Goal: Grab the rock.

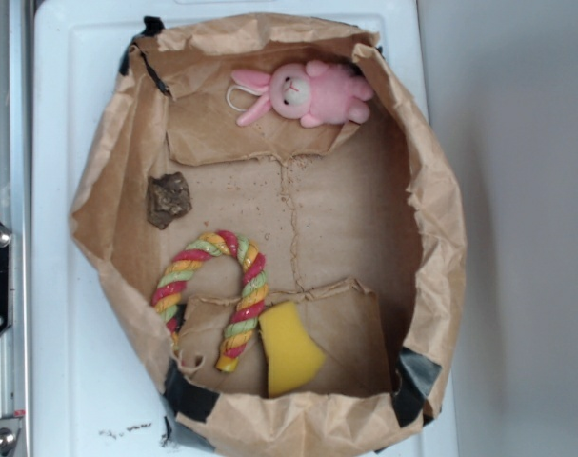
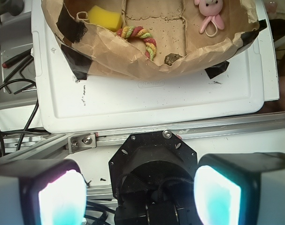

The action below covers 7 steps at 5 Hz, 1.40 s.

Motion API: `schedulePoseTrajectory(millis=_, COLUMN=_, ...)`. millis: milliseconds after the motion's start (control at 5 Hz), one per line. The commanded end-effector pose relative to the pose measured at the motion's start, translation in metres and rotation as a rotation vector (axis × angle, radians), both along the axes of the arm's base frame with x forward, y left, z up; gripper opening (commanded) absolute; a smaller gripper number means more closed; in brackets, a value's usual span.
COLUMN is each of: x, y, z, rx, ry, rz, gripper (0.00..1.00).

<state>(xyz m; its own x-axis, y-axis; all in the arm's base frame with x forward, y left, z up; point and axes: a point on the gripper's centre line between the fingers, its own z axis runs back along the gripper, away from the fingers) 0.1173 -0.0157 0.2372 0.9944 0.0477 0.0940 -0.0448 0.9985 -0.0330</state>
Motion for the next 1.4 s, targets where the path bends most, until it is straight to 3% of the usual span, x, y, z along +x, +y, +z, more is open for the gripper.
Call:
schedulePoseTrajectory(millis=0, x=0.0, y=0.0, z=0.0, rx=0.0, ry=0.0, rz=0.0, gripper=1.0)
schedulePoseTrajectory(millis=200, x=0.045, y=0.017, z=-0.009, rx=-0.015, ry=-0.043, rz=-0.014, gripper=1.0)
schedulePoseTrajectory(millis=400, x=0.072, y=0.025, z=-0.02, rx=0.0, ry=-0.06, rz=-0.057, gripper=1.0)
schedulePoseTrajectory(millis=800, x=0.105, y=0.048, z=-0.051, rx=0.064, ry=-0.066, rz=-0.252, gripper=1.0)
schedulePoseTrajectory(millis=1200, x=0.133, y=0.049, z=-0.056, rx=0.057, ry=-0.07, rz=-0.222, gripper=1.0)
